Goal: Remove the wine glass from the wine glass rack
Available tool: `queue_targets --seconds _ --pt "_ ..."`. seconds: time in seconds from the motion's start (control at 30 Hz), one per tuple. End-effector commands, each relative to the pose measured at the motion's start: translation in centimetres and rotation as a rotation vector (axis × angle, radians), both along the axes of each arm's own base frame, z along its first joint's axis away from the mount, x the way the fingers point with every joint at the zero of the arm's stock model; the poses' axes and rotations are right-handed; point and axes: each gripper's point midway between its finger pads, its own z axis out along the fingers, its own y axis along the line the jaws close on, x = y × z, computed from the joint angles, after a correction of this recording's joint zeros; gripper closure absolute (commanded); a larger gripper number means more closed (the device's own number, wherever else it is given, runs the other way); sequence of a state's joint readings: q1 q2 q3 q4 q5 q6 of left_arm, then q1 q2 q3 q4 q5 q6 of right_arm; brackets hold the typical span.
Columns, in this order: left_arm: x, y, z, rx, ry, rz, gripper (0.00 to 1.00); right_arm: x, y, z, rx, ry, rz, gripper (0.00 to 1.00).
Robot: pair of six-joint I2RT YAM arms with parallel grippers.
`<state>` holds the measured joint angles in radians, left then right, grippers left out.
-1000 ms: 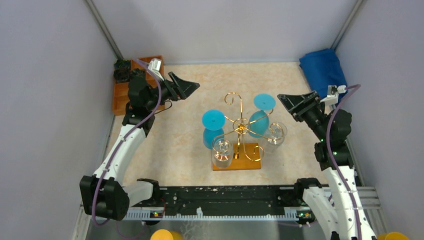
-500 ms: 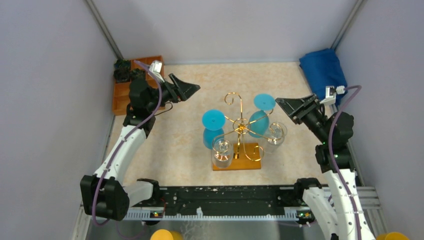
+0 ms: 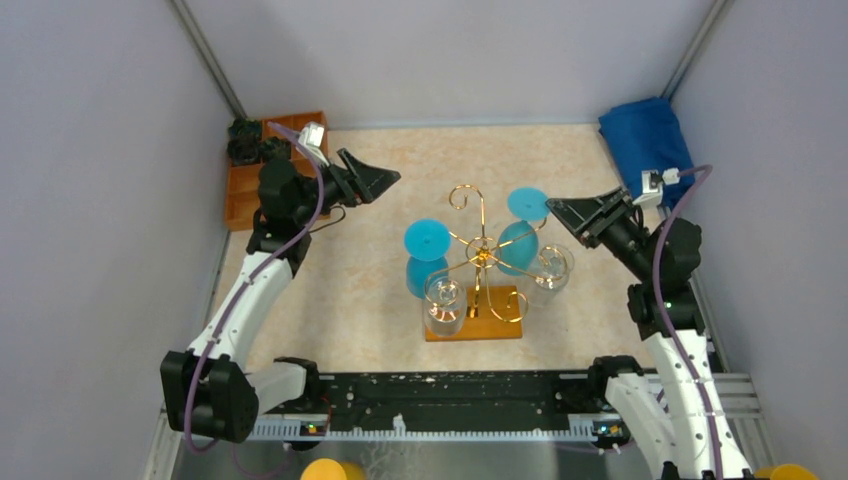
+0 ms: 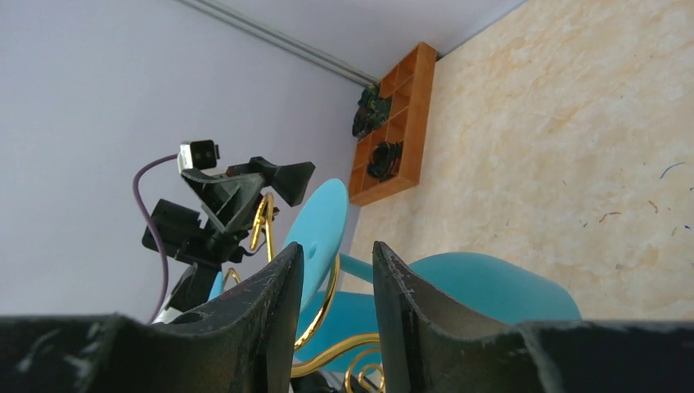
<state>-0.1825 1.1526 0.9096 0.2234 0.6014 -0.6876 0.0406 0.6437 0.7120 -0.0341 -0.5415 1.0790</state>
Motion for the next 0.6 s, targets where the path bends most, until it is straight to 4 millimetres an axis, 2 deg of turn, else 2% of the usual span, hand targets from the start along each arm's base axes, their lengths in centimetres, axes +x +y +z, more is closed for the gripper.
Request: queue_targets --seconds 0.0,0.17,0.4,0.57 --pt "-0.54 0.15 0.36 -0.004 -0.021 -0.005 0.01 -0.34 0.25 1.88 0.016 -0.071 0.027 0.65" --pt "-0.55 0.15 0.38 -0.003 -0.023 -0.005 0.01 -0.34 0.3 2.13 0.022 -0.076 0.032 0.76" --pt "-0.37 0.17 0.21 -0.001 -0.019 -0.001 0.01 -0.28 0.78 2.17 0.022 -0.066 0.067 0.77" --pt "-0.21 0.18 -0.09 0.002 -0.012 0.001 0.01 -0.23 0.98 2.11 0.027 -0.052 0.083 0.85"
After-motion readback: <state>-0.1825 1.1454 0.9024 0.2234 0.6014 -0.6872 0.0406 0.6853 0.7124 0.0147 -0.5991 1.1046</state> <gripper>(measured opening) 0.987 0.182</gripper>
